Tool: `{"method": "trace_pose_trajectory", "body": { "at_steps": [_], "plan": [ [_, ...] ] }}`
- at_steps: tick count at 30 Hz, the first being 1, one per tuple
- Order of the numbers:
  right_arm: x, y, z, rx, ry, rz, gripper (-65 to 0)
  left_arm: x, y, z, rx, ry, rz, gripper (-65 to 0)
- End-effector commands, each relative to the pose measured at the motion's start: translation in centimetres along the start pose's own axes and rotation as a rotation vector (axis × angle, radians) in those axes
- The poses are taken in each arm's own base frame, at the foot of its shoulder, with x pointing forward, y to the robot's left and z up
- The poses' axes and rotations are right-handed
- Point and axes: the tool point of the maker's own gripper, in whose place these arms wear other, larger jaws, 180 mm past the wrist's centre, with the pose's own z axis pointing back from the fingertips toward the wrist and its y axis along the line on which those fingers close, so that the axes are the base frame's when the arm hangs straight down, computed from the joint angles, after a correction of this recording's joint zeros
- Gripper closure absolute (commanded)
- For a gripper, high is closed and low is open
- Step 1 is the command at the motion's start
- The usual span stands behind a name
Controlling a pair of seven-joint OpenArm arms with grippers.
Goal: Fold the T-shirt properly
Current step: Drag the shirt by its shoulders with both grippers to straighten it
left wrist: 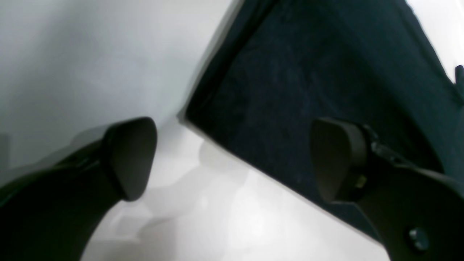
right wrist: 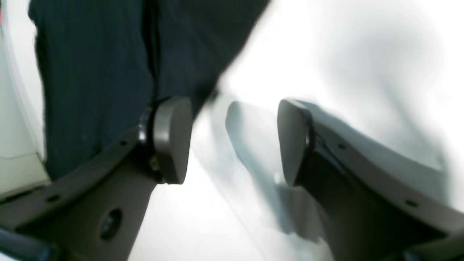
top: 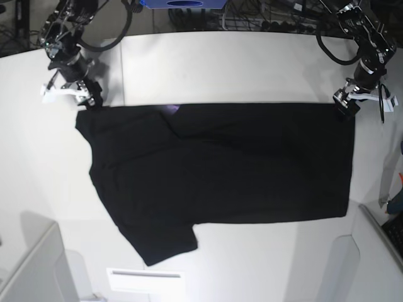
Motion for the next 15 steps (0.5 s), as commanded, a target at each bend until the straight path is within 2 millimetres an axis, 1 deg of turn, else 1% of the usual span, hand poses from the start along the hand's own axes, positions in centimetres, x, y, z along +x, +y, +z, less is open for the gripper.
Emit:
{"method": "trace_pose_trajectory", "body": {
  "at_steps": [1, 5, 8, 10, 13, 14, 15],
  "plan": [
    [-0.1, -0.4, -0.3, -0.02, 0.018, -0.001, -39.0, -0.5, 0.4, -0.3, 0.028, 0.038, 0.004, -65.0],
    [-0.1, 0.2, -1.5, -0.005, 0.028, -0.022, -39.3, -0.4, 0.2, -1.1, 0.019, 0.042, 0.03, -65.0],
    [0.2, 0.8, -2.2, 0.007, 0.028, -0.032, -39.2, -0.8, 0.3, -1.8, 0.015, 0.056, 0.055, -65.0],
    [0.4, 1.0, -2.6, 0.013, 0.029, -0.041, -39.0, -1.4, 0.5, -2.2, 0.017, 0.072, 0.074, -55.1],
    [0.2, 0.9, -3.1, 0.01, 0.043, -0.045, -38.9, -1.8, 0.6, -2.5, 0.018, 0.083, 0.088, -35.2],
    [0.1, 0.6, -3.3, 0.004, 0.048, -0.054, -38.7, -1.9, 0.5, -2.6, 0.015, 0.088, 0.086, -28.5],
    [-0.2, 0.2, -3.6, -0.002, 0.055, -0.065, -36.6, -2.4, 0.1, -2.9, 0.008, 0.104, 0.076, -21.1]
  ]
}}
